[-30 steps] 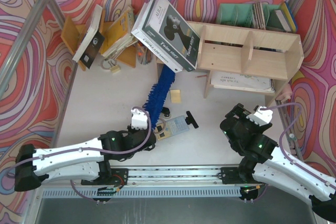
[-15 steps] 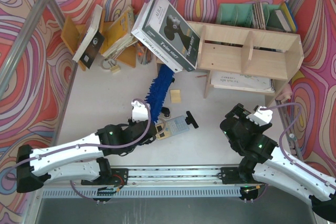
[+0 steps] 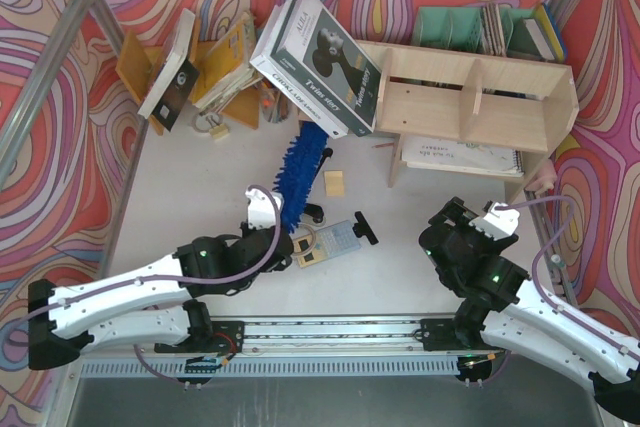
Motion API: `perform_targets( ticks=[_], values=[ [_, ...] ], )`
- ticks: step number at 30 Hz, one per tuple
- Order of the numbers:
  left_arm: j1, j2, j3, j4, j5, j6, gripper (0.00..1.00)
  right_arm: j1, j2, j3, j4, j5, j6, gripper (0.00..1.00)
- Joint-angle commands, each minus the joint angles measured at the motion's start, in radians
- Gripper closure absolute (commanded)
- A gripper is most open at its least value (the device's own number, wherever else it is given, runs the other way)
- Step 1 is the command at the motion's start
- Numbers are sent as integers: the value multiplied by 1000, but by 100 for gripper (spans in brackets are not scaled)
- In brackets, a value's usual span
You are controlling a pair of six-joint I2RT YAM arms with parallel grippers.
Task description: Dust the bookshelf with a duster
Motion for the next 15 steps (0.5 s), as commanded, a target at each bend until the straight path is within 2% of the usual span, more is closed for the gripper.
perform_targets(
  ticks=[1,10,15],
  values=[
    [9,39,-58,16,-12,-39,100,-1,-4,-11,16,16,1,1],
    [15,151,-106,74,79,-43,100,-1,-8,-12,14,15,1,1],
    [18,207,-6,-11,87,-2,100,-1,-13,-12,11,13,4,1]
  ],
)
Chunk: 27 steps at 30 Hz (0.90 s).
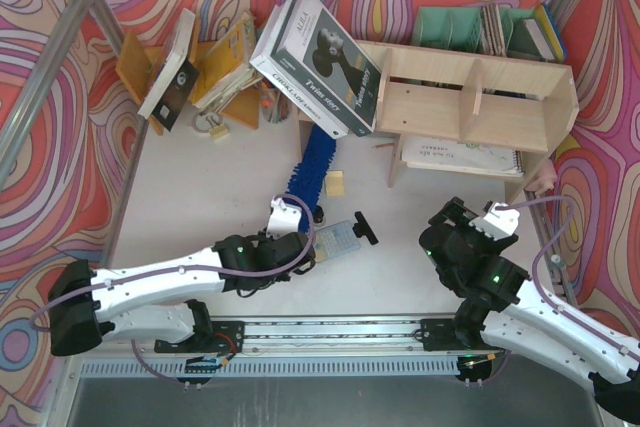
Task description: Dust the bookshelf with a duster
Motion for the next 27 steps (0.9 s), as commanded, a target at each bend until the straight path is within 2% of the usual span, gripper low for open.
perform_targets(
  ticks=[1,13,22,27],
  values=[
    [6,8,90,-44,-20,35,100,-1,-11,-14,13,19,4,1],
    [8,-200,192,-43,-49,192,100,-1,-24,-12,-2,20,14,1],
    [5,-128,254,-31,134,297,100,-1,-30,5,-27,34,11,1],
    [-18,-75,271,-64,146,319,100,-1,-30,29,-27,23,0,1]
  ],
)
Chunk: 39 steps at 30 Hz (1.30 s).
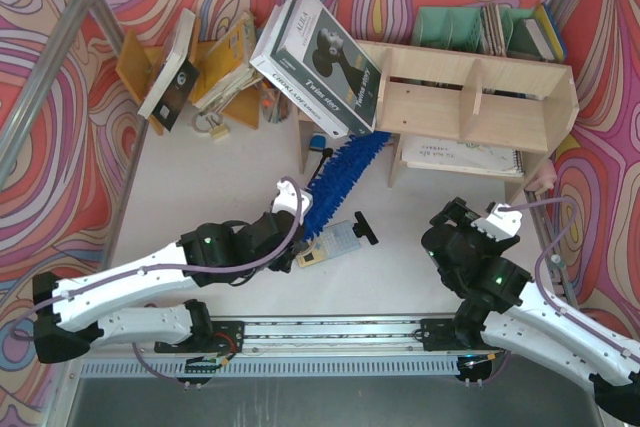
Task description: Dust the bookshelf with a duster
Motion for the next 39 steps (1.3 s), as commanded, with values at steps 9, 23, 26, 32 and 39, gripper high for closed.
perform_targets(
  ticks=[9,23,26,32,39],
  values=[
    [-164,-35,37,-96,-103,51,100,-1,30,132,38,-14,-128,1],
    [-339,-242,64,-365,-252,-132,100,-2,161,290,92,-20,-246,1],
    [-341,-289,68,-421,-228,-143,100,-1,188,324,91,-9,-257,1],
    [-343,-378,88,-415,-136,-96,100,-1,220,413,98,-12,-308,1],
    [-343,-301,146,-439,-43,-11,100,-2,259,527,154,-10,-422,1]
  ],
)
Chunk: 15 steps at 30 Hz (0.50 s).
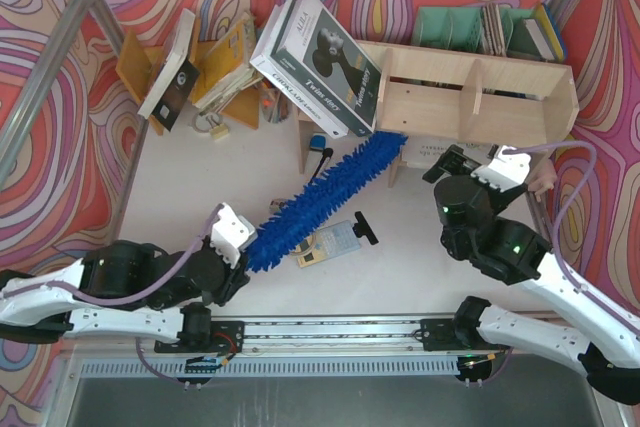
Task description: Dust the bookshelf with a duster
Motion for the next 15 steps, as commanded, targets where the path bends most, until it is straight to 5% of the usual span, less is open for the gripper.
perform_targets(
  ticks=[1,7,15],
  values=[
    [-5,58,42,18,50,87,100,-1,21,68,54,25,-100,1],
    [-4,37,73,148,98,219,100,-1,18,131,102,18,-190,1],
    [-5,52,58,296,-36,345,100,-1,-12,171,156,10,-270,1]
  ],
)
